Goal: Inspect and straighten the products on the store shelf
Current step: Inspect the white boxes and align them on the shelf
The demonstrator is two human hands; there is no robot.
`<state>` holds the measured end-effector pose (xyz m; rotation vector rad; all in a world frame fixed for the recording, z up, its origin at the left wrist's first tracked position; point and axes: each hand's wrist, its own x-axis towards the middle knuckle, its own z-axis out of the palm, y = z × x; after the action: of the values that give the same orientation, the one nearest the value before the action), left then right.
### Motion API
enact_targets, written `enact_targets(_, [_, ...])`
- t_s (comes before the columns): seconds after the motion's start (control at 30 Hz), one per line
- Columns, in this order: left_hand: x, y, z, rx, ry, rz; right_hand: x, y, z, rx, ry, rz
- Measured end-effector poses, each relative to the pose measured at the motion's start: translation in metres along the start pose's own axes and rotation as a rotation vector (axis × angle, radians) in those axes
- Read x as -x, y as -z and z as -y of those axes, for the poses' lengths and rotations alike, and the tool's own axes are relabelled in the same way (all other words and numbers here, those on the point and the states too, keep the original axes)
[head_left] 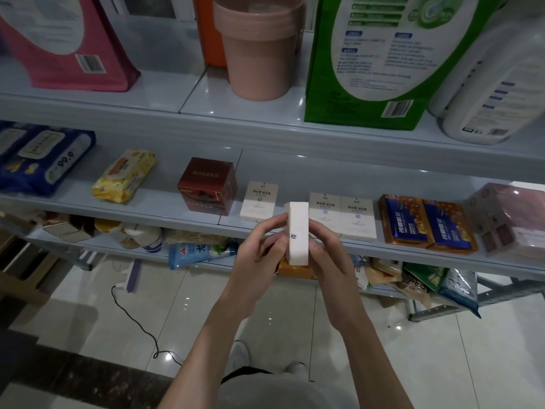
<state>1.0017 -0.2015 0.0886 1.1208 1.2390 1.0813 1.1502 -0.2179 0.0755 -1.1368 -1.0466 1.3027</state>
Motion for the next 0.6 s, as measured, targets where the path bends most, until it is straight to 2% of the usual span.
enact_targets(0.27, [0.0001,-0.0002,-0.0018,0.011,-0.030,0.005,-0.0015,0.0003,-0.0007,-0.007,0.003,0.005])
enact_targets(0.6, [-0.0031,0.0016,-0.0015,0.194,0.039,-0.040,-0.0034,-0.0028,0.0018,0.047,0.048,0.029])
